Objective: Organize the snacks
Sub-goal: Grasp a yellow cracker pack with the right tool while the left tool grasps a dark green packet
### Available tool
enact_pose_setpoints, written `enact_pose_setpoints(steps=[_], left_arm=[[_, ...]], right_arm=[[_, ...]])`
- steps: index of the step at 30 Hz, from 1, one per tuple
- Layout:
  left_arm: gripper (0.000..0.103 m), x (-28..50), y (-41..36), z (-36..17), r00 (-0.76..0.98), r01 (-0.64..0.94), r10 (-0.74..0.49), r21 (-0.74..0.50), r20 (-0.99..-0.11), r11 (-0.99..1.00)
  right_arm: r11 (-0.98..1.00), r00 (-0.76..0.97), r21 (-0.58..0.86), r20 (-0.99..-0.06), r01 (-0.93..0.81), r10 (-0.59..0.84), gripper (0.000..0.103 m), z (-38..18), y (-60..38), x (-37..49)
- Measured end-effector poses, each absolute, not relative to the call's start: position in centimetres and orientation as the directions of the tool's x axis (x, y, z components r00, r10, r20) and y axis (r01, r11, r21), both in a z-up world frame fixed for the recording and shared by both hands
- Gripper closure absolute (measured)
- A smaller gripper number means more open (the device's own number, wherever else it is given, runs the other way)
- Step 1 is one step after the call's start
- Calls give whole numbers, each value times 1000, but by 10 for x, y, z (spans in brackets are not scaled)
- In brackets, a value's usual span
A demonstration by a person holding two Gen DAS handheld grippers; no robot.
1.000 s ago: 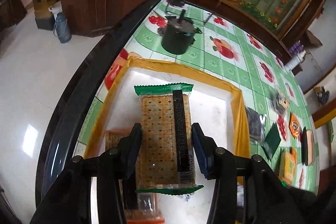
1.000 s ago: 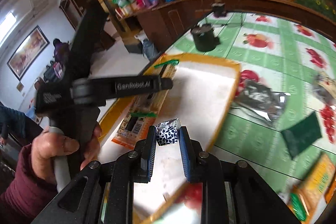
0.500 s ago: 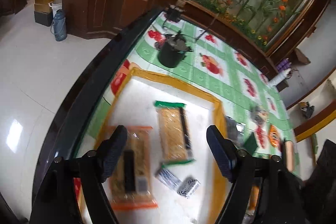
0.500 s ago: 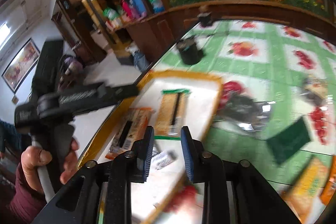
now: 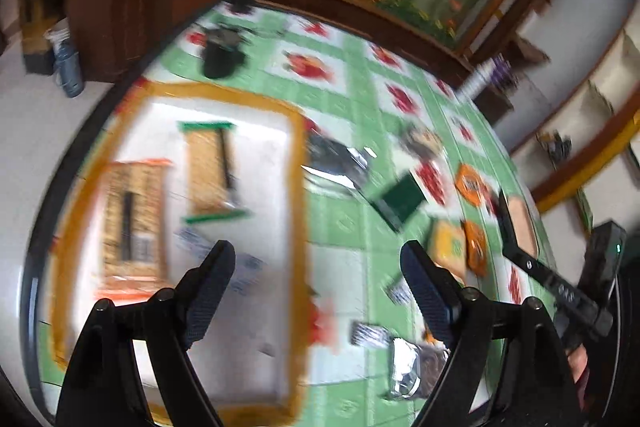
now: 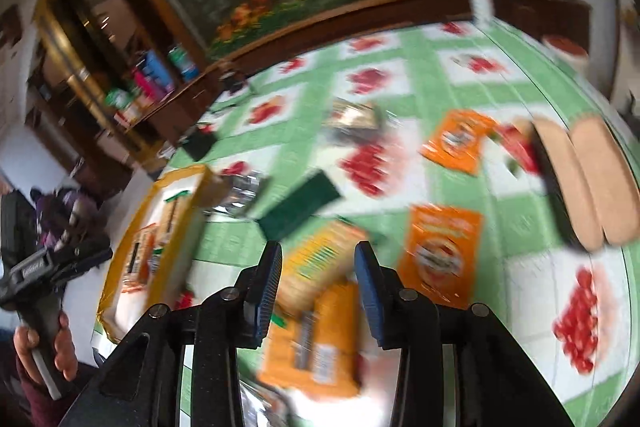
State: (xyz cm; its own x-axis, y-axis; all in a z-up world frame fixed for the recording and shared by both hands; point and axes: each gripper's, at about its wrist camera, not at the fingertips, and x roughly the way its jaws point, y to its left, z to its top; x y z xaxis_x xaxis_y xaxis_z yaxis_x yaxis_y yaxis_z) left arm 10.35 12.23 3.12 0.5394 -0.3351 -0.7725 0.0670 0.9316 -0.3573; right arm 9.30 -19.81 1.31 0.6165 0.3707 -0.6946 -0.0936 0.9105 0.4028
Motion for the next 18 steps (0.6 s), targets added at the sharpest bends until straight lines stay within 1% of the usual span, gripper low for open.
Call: enact_pose_setpoints(steps=[5, 7, 9, 11, 12, 15, 18], left_arm=[[19, 104, 85, 25, 506, 121, -345, -331, -791, 936], [19, 108, 73, 25, 500, 136, -343, -320, -795, 938], [19, 111, 66, 25, 498, 144, -337, -308, -799, 941], [19, 116, 61, 27, 503, 148, -332, -299, -798, 943], [19, 117, 60, 28, 509, 148, -327, -293, -796, 944], [19, 122, 59, 30, 525, 152, -314, -275, -792, 949], [19, 129, 59, 29, 537, 157, -277, -228, -797, 961]], right_arm=[[879, 597, 474, -692, -49, 406, 62, -3, -229, 83], [853, 588, 520, -677, -44, 443, 58, -7, -232, 83], [824, 572, 566, -665, -33, 480, 41, -11, -227, 89], [818, 565, 575, -672, -10, 479, 30, -15, -219, 95], [823, 559, 568, -685, 9, 467, 28, -16, -213, 101], [849, 539, 527, -725, 34, 429, 28, -22, -194, 120], [886, 508, 462, -774, 44, 378, 28, -29, -172, 136]])
